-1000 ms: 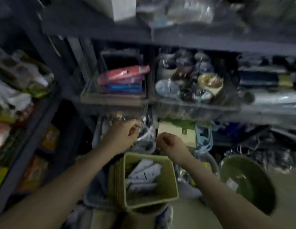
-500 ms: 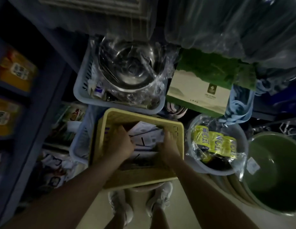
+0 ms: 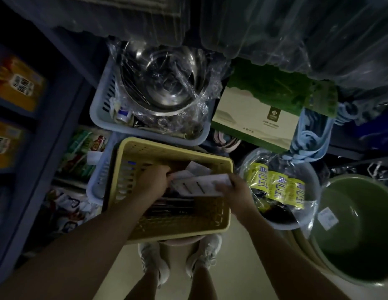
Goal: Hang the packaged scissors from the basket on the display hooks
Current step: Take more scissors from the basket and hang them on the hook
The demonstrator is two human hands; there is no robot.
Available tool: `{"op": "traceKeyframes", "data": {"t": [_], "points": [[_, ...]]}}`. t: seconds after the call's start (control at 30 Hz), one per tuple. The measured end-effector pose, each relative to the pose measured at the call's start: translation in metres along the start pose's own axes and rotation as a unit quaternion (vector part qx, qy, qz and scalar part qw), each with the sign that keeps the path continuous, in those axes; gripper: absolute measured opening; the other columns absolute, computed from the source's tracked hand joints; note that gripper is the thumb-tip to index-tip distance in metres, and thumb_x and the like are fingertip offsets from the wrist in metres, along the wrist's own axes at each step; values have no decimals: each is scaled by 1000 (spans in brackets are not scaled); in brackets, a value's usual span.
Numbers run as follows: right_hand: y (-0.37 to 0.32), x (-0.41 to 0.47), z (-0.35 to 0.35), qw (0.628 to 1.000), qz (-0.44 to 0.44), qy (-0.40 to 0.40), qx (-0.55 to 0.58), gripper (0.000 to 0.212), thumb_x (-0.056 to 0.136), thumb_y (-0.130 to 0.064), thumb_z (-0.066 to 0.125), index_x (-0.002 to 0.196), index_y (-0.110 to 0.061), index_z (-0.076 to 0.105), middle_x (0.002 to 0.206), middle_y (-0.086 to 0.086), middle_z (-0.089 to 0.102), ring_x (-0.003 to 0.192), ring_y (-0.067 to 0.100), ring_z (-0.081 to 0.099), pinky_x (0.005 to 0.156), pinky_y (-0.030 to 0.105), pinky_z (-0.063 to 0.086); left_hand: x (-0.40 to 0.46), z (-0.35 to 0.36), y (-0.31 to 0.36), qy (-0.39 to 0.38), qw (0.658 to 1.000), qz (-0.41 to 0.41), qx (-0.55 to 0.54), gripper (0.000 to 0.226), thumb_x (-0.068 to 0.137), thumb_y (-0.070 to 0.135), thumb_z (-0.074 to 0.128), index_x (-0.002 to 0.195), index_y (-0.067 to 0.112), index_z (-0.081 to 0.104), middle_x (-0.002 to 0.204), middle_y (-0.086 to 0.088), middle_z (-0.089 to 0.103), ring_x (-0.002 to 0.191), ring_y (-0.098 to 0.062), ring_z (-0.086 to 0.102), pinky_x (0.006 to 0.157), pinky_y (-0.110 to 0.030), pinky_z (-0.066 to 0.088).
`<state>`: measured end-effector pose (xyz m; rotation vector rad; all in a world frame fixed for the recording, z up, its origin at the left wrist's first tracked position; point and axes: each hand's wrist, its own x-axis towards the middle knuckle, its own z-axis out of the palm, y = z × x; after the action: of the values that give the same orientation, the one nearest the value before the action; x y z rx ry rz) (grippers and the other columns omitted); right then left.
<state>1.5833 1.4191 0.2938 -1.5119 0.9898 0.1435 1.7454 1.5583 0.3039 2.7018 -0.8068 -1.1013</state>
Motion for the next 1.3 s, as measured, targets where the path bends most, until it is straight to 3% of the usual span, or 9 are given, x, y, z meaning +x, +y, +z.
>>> {"op": "traceKeyframes", "data": {"t": [0.17,0.57,0.7,0.83,0.97,1.03,1.13,1.2,1.3], "points": [[-45,-30,-39,990,-59,24,124,7,91,-4,53,90,-6,59,62,-5,71,55,2,66,51,16,50,-23,-37,20,47,981,98,-158,25,94,28,42,74,14,49,66,-2,48,61,-18,47,57,-33,31],[-166,-123,-61,965,-246,-46,80,7,83,-22,65,90,-23,65,86,-19,69,83,-1,63,73,15,50,-131,-157,53,110,927,357,-34,24,82,31,63,99,22,50,72,23,39,64,6,43,54,-14,28],[-187,-151,-57,948,-99,-204,223,85,57,-75,63,121,-19,57,126,1,62,116,21,59,92,38,50,-154,-201,34,279,796,519,135,23,80,24,53,102,21,50,89,1,64,78,-20,67,54,-24,49],[-221,-163,-34,957,-22,-268,109,91,61,-76,60,132,-19,50,125,6,65,113,22,61,91,34,51,-173,-232,28,378,614,652,232,22,80,11,58,98,20,52,91,-2,70,83,-21,59,59,-29,53],[-254,-177,6,959,-69,-240,133,62,68,-42,75,118,-10,58,113,7,68,109,20,63,94,27,51,-193,-257,29,412,545,690,239,11,90,15,52,98,21,56,89,1,73,92,-18,53,80,-33,48],[-265,-185,19,953,-120,-181,209,28,80,-22,70,104,-10,63,90,3,75,83,13,70,75,21,56,-194,-271,23,442,566,662,214,9,89,18,52,98,21,56,93,0,73,101,-20,51,88,-35,41],[-278,-199,25,929,-169,-120,306,13,91,-7,50,99,-9,61,76,1,76,67,12,71,61,24,57,-202,-278,14,425,740,522,13,41,81,30,61,118,19,48,125,2,55,124,-19,40,105,-39,33],[-287,-206,25,911,-191,-92,353,16,92,-8,48,103,-12,59,81,2,76,71,14,72,62,27,58,-216,-277,12,288,836,383,-267,48,85,26,60,129,18,43,135,5,43,129,-16,39,110,-35,30],[-296,-210,23,893,-218,-73,388,26,91,-10,50,115,-18,55,94,5,73,79,18,71,65,33,59,-229,-275,18,-1,825,252,-506,31,92,32,46,120,21,54,124,-2,60,111,-20,59,100,-42,46]]}}
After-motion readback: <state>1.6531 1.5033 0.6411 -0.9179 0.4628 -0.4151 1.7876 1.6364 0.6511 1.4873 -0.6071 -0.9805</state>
